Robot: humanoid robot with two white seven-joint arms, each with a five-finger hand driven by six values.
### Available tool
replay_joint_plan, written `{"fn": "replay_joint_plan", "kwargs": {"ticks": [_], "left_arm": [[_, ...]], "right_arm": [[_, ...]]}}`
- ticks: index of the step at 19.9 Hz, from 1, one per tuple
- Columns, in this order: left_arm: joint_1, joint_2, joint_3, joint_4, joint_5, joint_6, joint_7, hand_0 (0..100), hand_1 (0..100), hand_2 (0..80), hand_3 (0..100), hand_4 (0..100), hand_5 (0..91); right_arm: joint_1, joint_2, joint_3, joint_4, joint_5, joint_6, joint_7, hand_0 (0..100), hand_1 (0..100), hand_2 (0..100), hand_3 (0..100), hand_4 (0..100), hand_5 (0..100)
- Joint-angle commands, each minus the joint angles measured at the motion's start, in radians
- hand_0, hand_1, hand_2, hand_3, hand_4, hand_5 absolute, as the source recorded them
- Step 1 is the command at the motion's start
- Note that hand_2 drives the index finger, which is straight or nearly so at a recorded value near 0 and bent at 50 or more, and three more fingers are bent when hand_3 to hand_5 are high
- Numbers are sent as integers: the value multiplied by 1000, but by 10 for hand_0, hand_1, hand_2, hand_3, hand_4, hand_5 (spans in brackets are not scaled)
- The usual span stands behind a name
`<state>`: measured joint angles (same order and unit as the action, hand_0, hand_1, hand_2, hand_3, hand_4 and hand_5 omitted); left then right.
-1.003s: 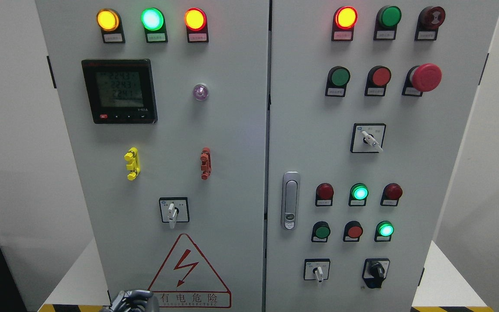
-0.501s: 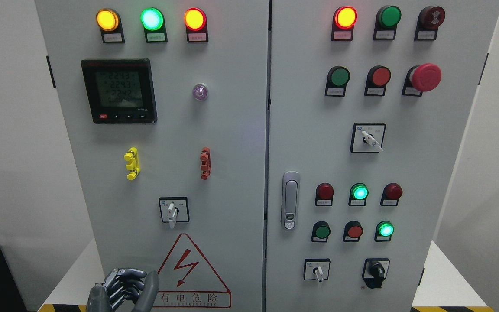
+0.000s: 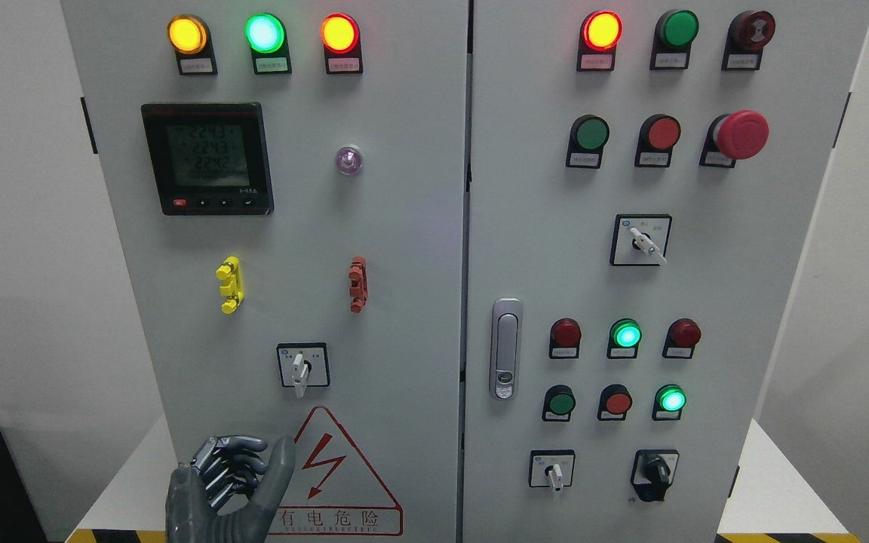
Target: Turn on light switch 1
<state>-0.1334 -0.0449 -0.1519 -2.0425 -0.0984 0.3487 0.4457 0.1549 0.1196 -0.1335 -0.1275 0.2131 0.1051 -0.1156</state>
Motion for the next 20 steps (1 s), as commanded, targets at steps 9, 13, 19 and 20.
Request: {"fn": "replay_joint_plan", "kwargs": {"ticks": [9, 13, 19, 20], "left_arm": [[-69, -75, -54, 11, -32, 93, 50, 0, 682, 568, 814, 846, 774], [-94, -75, -51, 24, -64, 118, 54, 4, 697, 568, 813, 847, 774], [-121, -79, -43, 45, -83, 127, 62, 41, 711, 567, 813, 847, 774], [-129, -85, -43, 48, -83, 127, 73, 49, 713, 567, 813, 847, 774]], "right_arm": [[0, 0, 0, 0, 0, -1, -4, 54, 0, 0, 0, 0, 0], [0, 0, 0, -1, 0, -1, -6, 54, 0, 0, 0, 0, 0], [0, 0, 0, 0, 0, -1, -4, 54, 0, 0, 0, 0, 0], [0, 0, 0, 0, 0, -1, -4, 54, 0, 0, 0, 0, 0]]}}
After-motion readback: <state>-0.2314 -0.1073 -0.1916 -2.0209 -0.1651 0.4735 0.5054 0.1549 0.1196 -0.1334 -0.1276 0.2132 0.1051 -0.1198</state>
